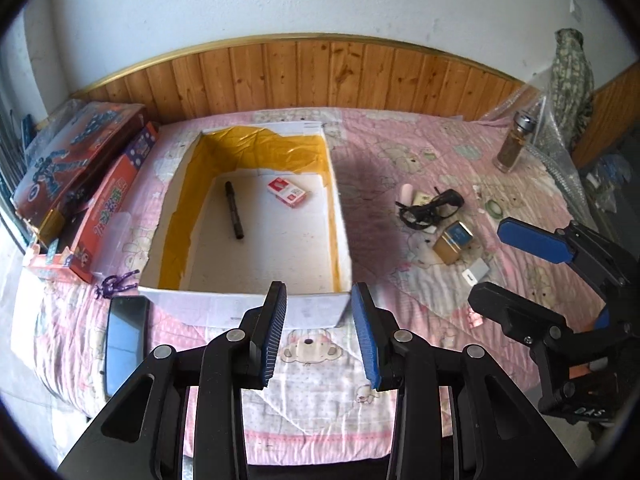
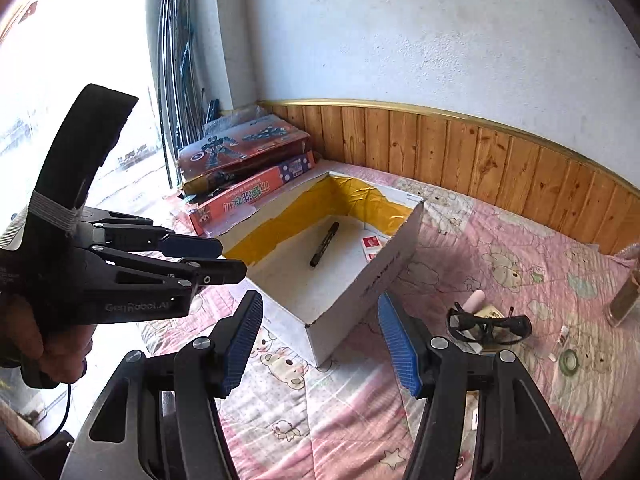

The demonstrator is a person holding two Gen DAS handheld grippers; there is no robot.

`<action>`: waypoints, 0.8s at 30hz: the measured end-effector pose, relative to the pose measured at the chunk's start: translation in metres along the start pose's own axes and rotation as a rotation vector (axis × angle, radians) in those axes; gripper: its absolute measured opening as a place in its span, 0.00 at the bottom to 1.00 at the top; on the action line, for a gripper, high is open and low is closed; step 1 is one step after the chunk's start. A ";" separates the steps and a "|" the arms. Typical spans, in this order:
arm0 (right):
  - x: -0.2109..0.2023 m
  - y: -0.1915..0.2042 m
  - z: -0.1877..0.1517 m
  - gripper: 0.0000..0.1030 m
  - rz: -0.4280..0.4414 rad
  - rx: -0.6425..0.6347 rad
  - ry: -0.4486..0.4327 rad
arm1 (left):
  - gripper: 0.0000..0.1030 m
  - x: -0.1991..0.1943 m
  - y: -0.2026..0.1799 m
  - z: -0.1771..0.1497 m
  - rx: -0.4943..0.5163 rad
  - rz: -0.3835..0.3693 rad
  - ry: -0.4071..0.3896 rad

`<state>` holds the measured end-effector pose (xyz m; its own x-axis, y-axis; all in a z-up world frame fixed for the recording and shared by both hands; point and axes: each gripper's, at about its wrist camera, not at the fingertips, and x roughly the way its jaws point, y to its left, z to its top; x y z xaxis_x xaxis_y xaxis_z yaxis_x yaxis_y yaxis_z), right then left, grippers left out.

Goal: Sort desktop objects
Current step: 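Move both open tools back toward the objects on the bedspread, then grasp the white charger plug with the left tool while the right tool grasps the pink binder clip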

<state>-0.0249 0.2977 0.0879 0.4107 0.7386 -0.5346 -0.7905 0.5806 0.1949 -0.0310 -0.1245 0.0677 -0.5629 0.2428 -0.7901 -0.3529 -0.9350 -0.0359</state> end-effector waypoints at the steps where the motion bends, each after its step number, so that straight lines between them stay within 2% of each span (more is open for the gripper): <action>1: -0.006 -0.005 -0.007 0.60 -0.010 0.018 -0.011 | 0.35 -0.001 -0.008 -0.003 0.015 -0.017 0.000; 5: -0.028 -0.027 -0.038 0.60 -0.062 0.096 -0.039 | 0.35 0.004 -0.045 -0.015 0.073 -0.112 0.029; 9: -0.036 -0.052 -0.077 0.59 -0.125 0.189 -0.018 | 0.35 0.020 -0.075 -0.022 0.113 -0.177 0.069; 17: -0.017 -0.106 -0.157 0.54 -0.188 0.409 0.086 | 0.35 0.069 -0.109 -0.034 0.143 -0.233 0.184; 20: -0.006 -0.117 -0.174 0.54 -0.194 0.444 0.117 | 0.35 0.089 -0.119 -0.037 0.142 -0.242 0.229; 24: 0.011 -0.124 -0.183 0.54 -0.198 0.428 0.143 | 0.35 0.111 -0.132 -0.031 0.133 -0.254 0.256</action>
<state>-0.0054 0.1709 -0.0922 0.4442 0.5629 -0.6970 -0.4336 0.8158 0.3826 -0.0238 0.0180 -0.0346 -0.2463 0.3738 -0.8942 -0.5606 -0.8076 -0.1832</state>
